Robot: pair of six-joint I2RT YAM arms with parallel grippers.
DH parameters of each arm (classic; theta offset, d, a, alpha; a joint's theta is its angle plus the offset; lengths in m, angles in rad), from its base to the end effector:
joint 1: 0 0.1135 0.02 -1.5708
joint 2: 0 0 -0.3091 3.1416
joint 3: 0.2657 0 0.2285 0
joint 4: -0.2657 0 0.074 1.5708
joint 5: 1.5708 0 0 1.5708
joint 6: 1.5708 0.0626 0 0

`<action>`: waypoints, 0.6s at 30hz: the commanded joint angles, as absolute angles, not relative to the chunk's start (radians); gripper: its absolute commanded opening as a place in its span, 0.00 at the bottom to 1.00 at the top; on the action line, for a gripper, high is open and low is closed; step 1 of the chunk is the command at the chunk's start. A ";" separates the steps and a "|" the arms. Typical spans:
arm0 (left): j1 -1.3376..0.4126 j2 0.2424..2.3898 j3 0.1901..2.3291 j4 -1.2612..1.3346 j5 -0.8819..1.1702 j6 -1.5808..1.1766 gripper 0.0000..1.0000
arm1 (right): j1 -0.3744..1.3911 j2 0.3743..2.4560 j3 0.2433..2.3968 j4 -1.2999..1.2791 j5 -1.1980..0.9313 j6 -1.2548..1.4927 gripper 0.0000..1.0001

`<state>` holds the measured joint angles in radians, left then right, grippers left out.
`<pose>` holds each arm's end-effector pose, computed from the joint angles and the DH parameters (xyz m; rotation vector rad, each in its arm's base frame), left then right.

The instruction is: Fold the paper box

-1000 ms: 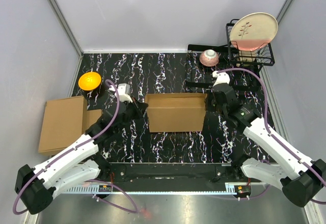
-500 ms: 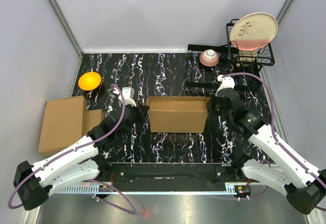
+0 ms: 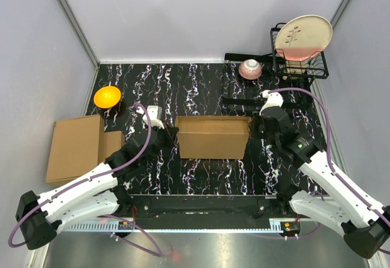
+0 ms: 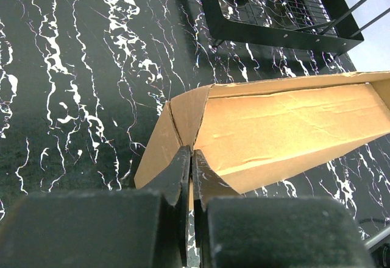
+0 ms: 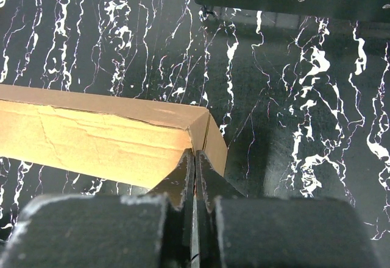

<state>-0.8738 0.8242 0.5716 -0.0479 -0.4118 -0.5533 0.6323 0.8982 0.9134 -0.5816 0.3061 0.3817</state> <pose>0.1245 -0.1097 0.3045 0.0142 1.8896 -0.6061 0.1400 0.0792 0.3469 -0.0864 2.1186 0.2785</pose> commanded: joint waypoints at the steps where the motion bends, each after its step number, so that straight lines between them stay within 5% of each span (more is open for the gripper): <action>1: -0.887 0.836 0.554 -0.135 -0.459 -0.535 0.00 | 0.640 0.881 0.874 -0.580 0.319 0.399 0.00; 14: -0.949 0.850 0.416 -0.037 -0.512 -0.617 0.00 | 0.646 0.821 0.735 -0.600 0.250 0.526 0.00; 18: -0.962 0.838 0.411 -0.038 -0.535 -0.612 0.00 | 0.647 0.753 0.804 -0.635 0.285 0.528 0.30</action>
